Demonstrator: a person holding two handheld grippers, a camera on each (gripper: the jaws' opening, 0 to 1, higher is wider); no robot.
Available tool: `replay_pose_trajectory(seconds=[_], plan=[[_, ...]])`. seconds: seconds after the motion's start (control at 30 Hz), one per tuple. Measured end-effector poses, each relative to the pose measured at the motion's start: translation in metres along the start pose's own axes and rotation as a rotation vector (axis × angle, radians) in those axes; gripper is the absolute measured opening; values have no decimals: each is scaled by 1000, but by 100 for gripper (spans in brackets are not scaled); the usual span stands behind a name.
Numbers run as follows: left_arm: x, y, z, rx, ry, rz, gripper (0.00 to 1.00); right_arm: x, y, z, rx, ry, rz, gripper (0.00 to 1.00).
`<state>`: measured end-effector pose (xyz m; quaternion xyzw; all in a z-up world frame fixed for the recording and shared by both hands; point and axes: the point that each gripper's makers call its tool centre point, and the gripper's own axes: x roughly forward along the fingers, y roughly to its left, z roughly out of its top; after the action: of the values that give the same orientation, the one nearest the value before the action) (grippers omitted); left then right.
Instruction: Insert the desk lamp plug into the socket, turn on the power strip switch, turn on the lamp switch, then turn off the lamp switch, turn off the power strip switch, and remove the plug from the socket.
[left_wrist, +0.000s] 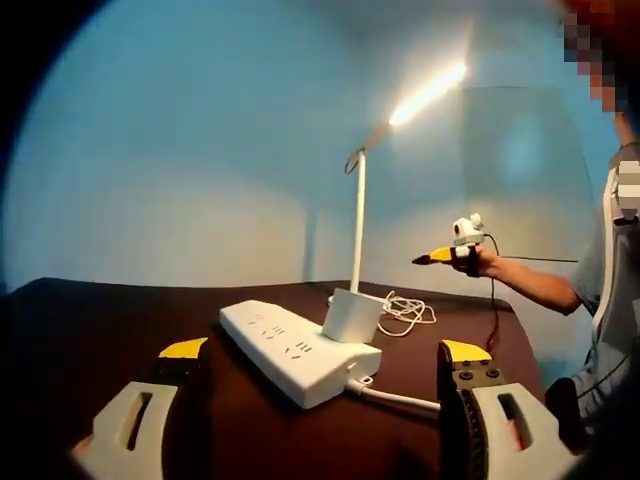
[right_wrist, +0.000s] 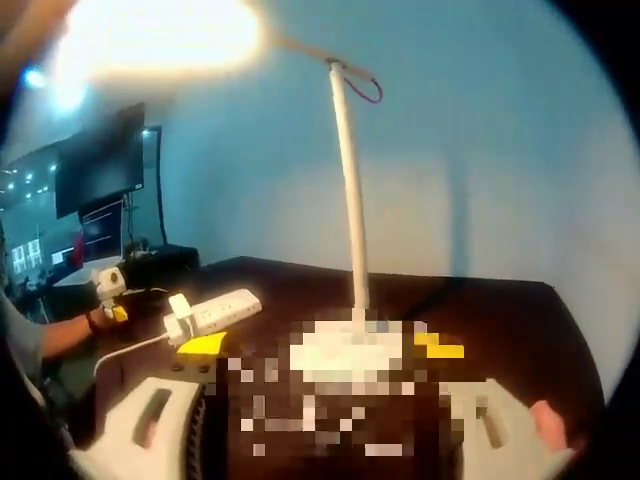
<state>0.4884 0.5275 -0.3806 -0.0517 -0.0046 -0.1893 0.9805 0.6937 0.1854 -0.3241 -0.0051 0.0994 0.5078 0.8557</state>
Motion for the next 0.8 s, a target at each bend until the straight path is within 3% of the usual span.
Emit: replay_pose_trajectory(seconds=[0.33,0.8], plan=[[-7,-1,1,16,-5,3,88,-23,4,-6,-7,-38,-34,85],[-21,-3,5,16,-15,5,88,-46,22,-23,18,-48,-34,88]])
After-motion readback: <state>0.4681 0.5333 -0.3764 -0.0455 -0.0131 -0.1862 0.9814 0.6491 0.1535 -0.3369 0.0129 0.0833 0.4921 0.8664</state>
